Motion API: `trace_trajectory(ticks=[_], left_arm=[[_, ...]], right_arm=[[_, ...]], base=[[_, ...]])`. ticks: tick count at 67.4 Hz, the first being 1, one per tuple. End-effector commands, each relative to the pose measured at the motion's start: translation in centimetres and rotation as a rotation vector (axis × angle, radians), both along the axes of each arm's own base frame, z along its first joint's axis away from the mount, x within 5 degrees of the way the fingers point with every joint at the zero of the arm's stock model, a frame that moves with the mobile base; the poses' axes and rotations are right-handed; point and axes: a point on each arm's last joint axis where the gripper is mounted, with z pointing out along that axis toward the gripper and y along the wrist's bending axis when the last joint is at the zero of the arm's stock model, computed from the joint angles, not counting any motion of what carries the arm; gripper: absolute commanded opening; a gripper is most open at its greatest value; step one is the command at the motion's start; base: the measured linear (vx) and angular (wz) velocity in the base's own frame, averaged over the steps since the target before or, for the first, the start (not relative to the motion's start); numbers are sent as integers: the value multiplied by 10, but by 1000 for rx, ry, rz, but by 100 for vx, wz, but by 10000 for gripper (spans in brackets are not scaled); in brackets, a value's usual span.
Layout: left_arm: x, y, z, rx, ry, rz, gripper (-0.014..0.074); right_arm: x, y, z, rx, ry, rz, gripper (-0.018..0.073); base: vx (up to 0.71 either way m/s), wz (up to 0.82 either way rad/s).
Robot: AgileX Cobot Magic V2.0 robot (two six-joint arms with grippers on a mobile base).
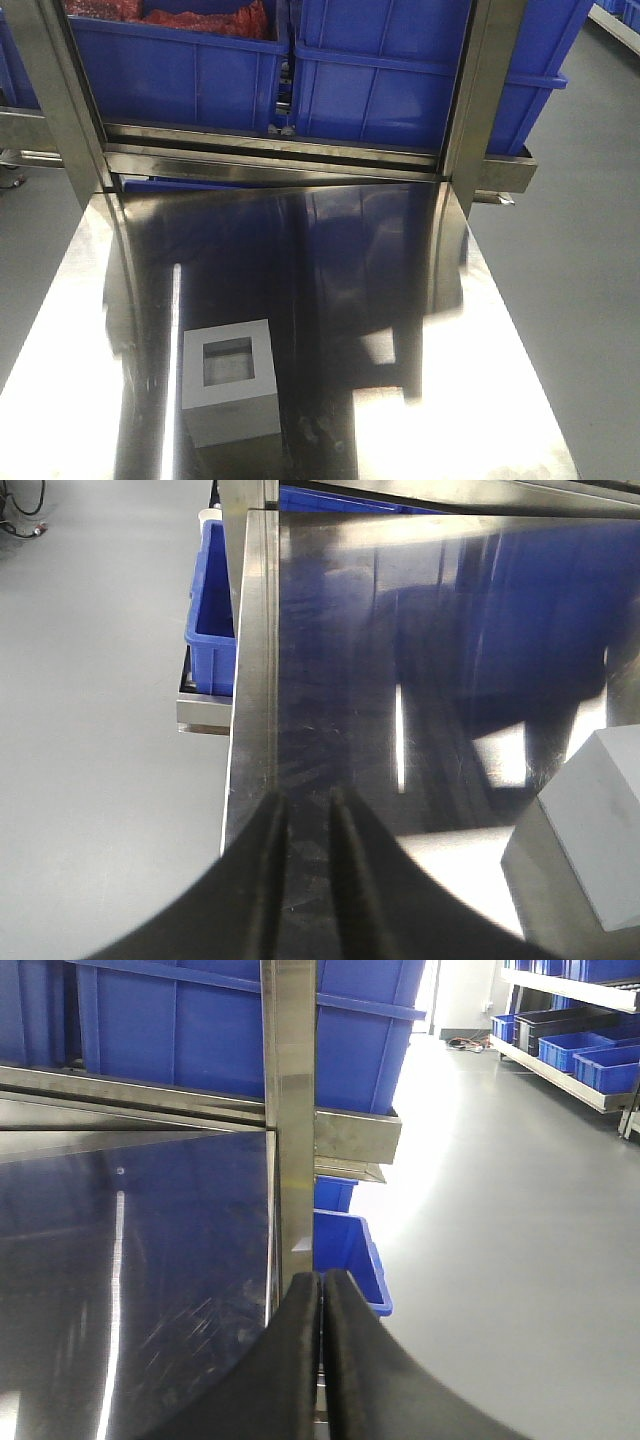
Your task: Sort gray base to blue bin
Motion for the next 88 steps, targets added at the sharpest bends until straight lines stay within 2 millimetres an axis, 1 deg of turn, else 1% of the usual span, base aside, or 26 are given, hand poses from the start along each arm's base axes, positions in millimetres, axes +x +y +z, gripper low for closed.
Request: trace_trajectory(ticks=[1, 7, 13, 36, 39, 45, 50, 60, 67, 74, 88], left_arm=[[5, 0, 14, -7, -74, 7, 228], [4, 0, 13, -13, -69, 7, 295], [4, 0, 13, -13, -70, 7, 333], [5, 0, 14, -7, -84, 7, 338], [5, 0, 14, -29, -83, 12, 338], [5, -3, 15, -127, -83, 36, 338], [8, -7, 17, -188, -70, 22, 338], [22, -18, 24, -270, -8, -75, 338], [35, -28, 29, -353, 38, -158, 338], [47, -36, 32, -397, 59, -234, 339], [66, -46, 35, -418, 126, -321, 350]], right_arm=[[0, 0, 6, -18, -82, -3, -5], [0, 0, 6, -18, -82, -3, -5], [0, 0, 6, -18, -82, -3, -5], [0, 0, 6, -18, -81, -3, -5], [0, 0, 6, -18, -81, -3, -5], [0, 0, 6, -18, -81, -3, -5], [0, 0, 6, -18, -82, -3, -5], [0, 0, 6, -18, -81, -3, -5], [0, 0, 6, -18, -82, -3, -5], [0, 0, 6, -18, -82, -3, -5], [0, 0, 6, -18, -82, -3, -5]], base=[[0, 0], [0, 0], [0, 0], [0, 0], [0, 0], [0, 0], [0, 0], [0, 0], [0, 0], [0, 0], [0, 0]])
